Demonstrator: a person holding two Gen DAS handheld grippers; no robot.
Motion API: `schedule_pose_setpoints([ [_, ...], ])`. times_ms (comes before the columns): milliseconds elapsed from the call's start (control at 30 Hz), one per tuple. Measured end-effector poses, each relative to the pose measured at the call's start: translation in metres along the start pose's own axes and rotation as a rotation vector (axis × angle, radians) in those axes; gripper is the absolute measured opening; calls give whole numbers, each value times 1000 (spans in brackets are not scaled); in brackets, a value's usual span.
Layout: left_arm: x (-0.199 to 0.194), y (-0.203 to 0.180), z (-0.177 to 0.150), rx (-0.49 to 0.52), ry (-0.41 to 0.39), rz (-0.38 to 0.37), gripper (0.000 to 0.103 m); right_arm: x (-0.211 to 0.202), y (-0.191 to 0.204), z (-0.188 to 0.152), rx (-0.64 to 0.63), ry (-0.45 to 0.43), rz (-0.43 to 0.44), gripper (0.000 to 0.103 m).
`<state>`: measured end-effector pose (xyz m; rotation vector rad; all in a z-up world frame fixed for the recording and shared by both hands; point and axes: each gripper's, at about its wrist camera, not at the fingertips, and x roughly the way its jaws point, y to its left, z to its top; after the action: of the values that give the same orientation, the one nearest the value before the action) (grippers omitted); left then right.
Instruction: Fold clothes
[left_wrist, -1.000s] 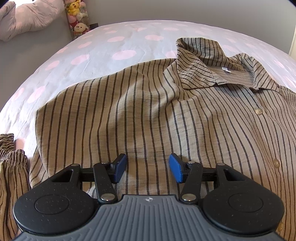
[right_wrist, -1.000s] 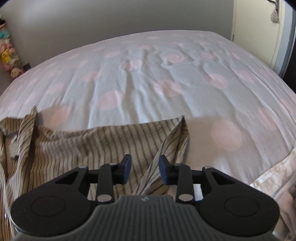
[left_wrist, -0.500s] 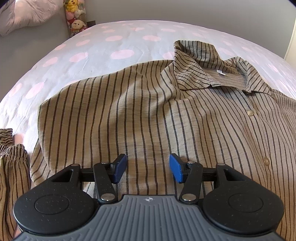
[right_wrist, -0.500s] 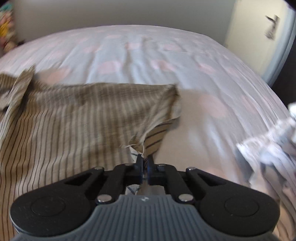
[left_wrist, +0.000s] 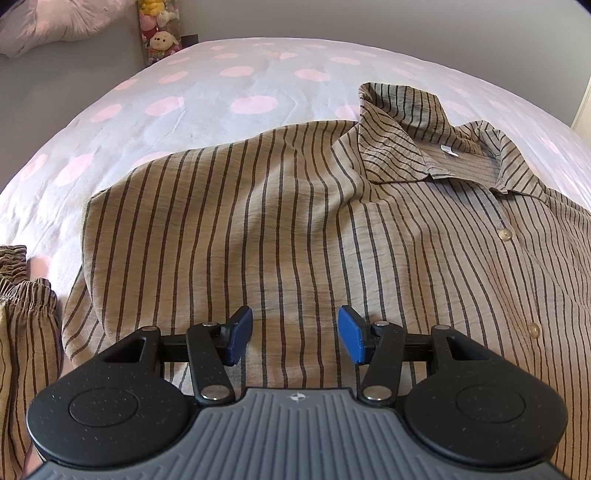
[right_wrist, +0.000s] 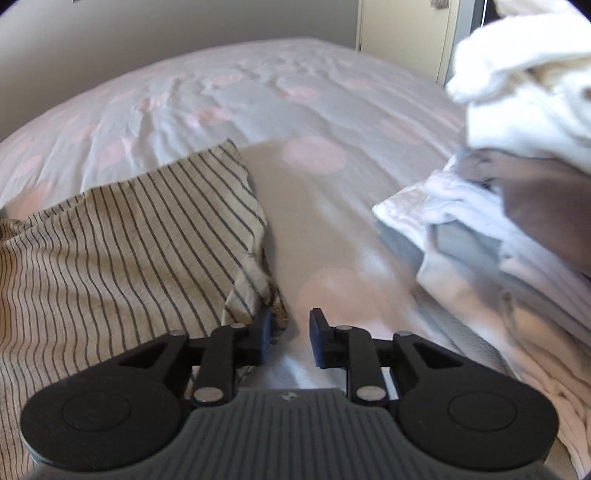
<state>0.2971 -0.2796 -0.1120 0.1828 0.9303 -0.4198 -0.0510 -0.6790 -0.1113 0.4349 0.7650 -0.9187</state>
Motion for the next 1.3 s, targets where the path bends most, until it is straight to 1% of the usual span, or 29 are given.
schedule_pose_setpoints([
  [33, -1, 1, 0, -4, -4, -1, 49, -10, 3, -6, 2, -32, 21, 26],
  [67, -3, 1, 1, -9, -9, -3, 49, -21, 8, -13, 1, -63, 47, 28],
  [100, -4, 2, 1, -14, -15, -6, 49, -31, 14, -21, -7, -89, 73, 34],
  [167, -9, 4, 3, -24, -30, -11, 49, -50, 29, -40, -37, -130, 108, 38],
  [267, -22, 9, 7, -23, -67, -13, 49, -74, 53, -69, -94, -161, 150, 39],
  [367, -35, 16, 11, -10, -112, 7, 49, -86, 74, -89, -132, -166, 191, 40],
  [433, -44, 26, 14, -14, -141, 45, 49, -93, 89, -100, -184, -165, 206, 45],
  [533, -53, 47, 17, -46, -170, 100, 49, -101, 105, -108, -231, -164, 219, 46],
  [600, -55, 63, 16, -59, -181, 153, 49, -107, 113, -110, -245, -166, 228, 46],
  [700, -46, 84, 12, -73, -159, 231, 49, -114, 125, -112, -259, -176, 237, 48],
  [800, -31, 103, 7, -124, -113, 265, 49, -120, 139, -116, -281, -177, 254, 51],
  [900, -17, 118, 2, -187, -74, 211, 49, -122, 153, -123, -297, -163, 268, 51],
  [1000, -6, 119, -1, -218, -62, 168, 50, -124, 163, -128, -299, -149, 286, 52],
  [1033, -4, 117, -3, -219, -60, 161, 52, -124, 165, -129, -299, -145, 293, 52],
  [1067, -3, 114, -5, -217, -61, 160, 58, -125, 167, -129, -299, -143, 300, 52],
  [1100, -1, 111, -6, -211, -67, 168, 61, -126, 169, -130, -300, -142, 306, 53],
  [1167, 1, 105, -8, -196, -76, 181, 61, -128, 171, -129, -305, -142, 318, 54],
  [1200, 1, 103, -8, -191, -81, 175, 61, -128, 172, -129, -307, -143, 324, 54],
  [1233, 1, 102, -7, -185, -86, 154, 61, -129, 172, -128, -309, -143, 329, 54],
  [1267, 0, 99, -7, -172, -92, 136, 52, -129, 172, -128, -309, -142, 333, 54],
  [1300, -1, 95, -6, -152, -97, 131, 40, -130, 171, -128, -307, -140, 336, 54],
])
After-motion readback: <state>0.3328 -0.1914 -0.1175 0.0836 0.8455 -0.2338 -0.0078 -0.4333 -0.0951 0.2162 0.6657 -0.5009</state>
